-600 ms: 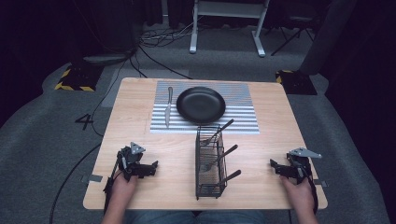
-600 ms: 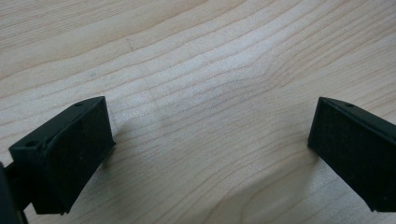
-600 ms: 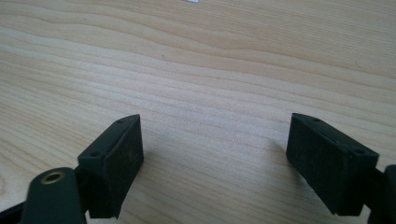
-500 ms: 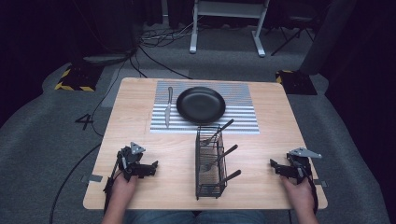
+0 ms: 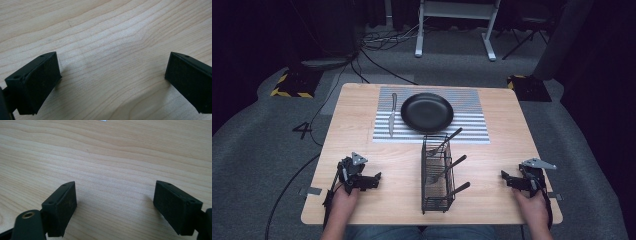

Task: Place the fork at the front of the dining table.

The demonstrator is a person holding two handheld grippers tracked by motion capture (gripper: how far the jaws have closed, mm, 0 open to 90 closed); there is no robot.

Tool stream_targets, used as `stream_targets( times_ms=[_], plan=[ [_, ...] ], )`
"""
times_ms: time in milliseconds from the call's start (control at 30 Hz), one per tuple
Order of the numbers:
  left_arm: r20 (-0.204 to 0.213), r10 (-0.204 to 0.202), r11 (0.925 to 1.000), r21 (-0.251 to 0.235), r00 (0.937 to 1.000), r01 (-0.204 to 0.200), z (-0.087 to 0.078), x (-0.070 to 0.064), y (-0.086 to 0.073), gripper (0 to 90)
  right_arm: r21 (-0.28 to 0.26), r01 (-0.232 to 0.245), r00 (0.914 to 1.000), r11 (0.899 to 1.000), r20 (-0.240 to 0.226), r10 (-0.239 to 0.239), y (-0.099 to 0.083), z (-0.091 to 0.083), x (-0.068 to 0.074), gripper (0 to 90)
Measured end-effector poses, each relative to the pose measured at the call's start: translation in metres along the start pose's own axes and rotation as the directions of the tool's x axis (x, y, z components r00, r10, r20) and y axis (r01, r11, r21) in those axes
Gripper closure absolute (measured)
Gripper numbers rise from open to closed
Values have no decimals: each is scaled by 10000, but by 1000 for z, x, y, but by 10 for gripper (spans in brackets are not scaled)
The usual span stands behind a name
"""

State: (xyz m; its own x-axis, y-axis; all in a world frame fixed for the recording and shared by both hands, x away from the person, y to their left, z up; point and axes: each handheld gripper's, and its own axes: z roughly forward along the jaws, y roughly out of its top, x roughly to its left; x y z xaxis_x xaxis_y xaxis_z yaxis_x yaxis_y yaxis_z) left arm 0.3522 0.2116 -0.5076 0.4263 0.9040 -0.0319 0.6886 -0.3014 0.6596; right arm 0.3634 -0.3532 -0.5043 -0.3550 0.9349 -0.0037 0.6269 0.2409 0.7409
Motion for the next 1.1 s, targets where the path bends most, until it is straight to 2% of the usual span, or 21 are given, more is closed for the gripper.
stream_targets(
  times_ms=[200,267,333,367,400,433,467,500,567,700,733,767,900,933,967,1033,1100],
  plan=[
    [-32,-45,10000,-11,10000,45,0,-1,0,0,-8,0,10000,10000,-4,0,0,0,0,191],
    [-31,-42,10000,-10,10000,42,0,-1,0,0,-53,7,10000,10000,-12,-7,-1,-1,0,225],
    [-30,-43,10000,-9,10000,42,0,-1,0,0,-144,-103,9999,9998,60,104,-3,-4,-1,324],
    [-30,-43,10000,-10,10000,43,0,-1,0,0,-144,-103,9999,9998,60,104,-3,-4,-1,324],
    [-30,-46,10000,-10,10000,46,0,-1,0,0,-106,-126,9999,9999,-44,126,-2,-7,-1,395],
    [-29,-44,10000,-8,10000,44,0,-1,0,0,5,-315,9991,9995,-271,315,-1,-9,-2,426],
    [-28,-45,10000,-10,10000,45,0,-1,0,0,5,-315,9991,9995,-271,315,-1,-9,-2,426],
    [-28,-42,10000,-6,10000,42,0,0,0,0,219,-570,9959,9981,-688,584,2,-12,-1,440],
    [-28,-45,10000,-10,10000,45,0,-1,0,0,171,-577,9950,9982,-805,589,3,-14,0,440],
    [-28,-45,10000,-9,10000,45,0,0,0,0,-123,-182,9935,9998,-1123,167,11,-27,9,443],
    [-28,-44,10000,-11,10000,44,0,0,0,0,-298,49,9914,9995,-1307,-87,15,-36,15,443],
    [-30,-43,10000,-10,10000,43,0,0,0,0,-298,49,9914,9995,-1307,-87,15,-36,15,443],
    [-33,-42,10000,-11,10000,42,0,0,0,0,-366,516,9829,9980,-1750,-572,21,-51,26,443],
    [-28,-42,10000,-8,10000,42,0,0,0,0,-331,747,9790,9967,-1877,-796,24,-60,30,443],
    [-28,-42,10000,-8,10000,42,0,0,0,0,-331,747,9790,9967,-1877,-796,24,-60,30,443],
    [-30,-42,10000,-7,10000,42,0,-1,0,0,-638,968,9694,9933,-2203,-1086,29,-75,36,441],
    [-33,-43,10000,-13,10000,43,0,-1,0,0,-737,1082,9601,9914,-2510,-1234,33,-81,40,441]
  ],
)
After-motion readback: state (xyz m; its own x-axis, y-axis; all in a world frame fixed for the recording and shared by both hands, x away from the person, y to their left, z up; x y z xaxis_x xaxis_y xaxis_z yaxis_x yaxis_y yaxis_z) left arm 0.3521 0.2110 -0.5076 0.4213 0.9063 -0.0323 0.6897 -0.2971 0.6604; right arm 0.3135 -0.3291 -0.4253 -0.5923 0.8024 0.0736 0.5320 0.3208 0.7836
